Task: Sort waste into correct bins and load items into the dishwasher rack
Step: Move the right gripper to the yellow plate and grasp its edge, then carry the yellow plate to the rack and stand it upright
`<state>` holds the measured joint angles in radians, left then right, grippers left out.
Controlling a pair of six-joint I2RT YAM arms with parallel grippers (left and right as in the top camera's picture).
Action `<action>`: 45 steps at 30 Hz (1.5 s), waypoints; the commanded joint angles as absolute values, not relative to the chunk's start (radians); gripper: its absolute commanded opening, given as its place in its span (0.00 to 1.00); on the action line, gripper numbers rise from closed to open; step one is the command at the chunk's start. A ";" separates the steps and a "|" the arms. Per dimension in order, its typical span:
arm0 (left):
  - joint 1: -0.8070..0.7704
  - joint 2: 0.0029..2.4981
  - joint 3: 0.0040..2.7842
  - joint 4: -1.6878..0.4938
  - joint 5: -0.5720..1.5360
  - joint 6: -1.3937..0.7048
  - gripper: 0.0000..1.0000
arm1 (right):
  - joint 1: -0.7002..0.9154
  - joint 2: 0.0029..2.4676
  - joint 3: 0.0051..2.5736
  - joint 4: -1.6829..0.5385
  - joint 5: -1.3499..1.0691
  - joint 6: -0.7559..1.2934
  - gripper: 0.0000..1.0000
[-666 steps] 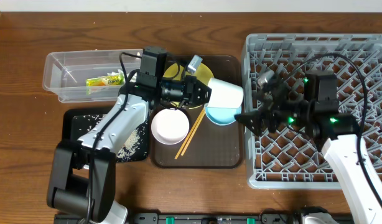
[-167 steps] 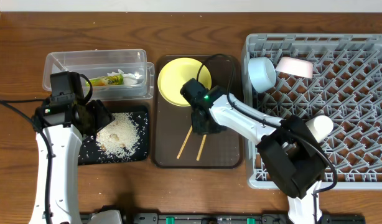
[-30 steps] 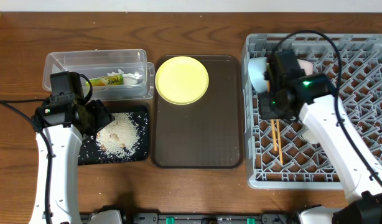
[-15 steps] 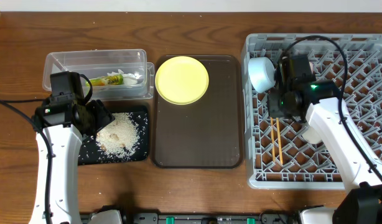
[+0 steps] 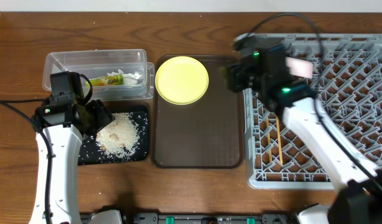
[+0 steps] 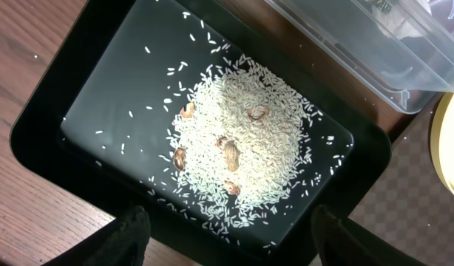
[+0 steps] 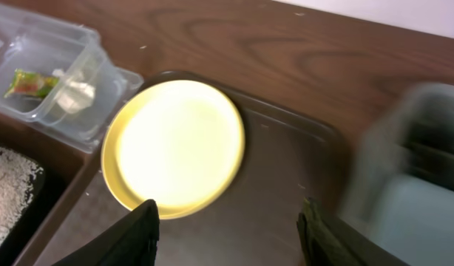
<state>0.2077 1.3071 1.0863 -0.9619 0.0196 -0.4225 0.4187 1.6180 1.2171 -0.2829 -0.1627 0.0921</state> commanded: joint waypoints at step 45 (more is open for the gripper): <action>0.211 1.304 1.083 -0.964 0.018 -0.429 0.73 | 0.459 1.628 1.227 -0.476 0.078 0.156 0.01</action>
<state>0.2077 1.3071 1.0863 -0.9623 0.0204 -0.4225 0.4789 1.7424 1.2255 -0.4461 0.0418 0.2455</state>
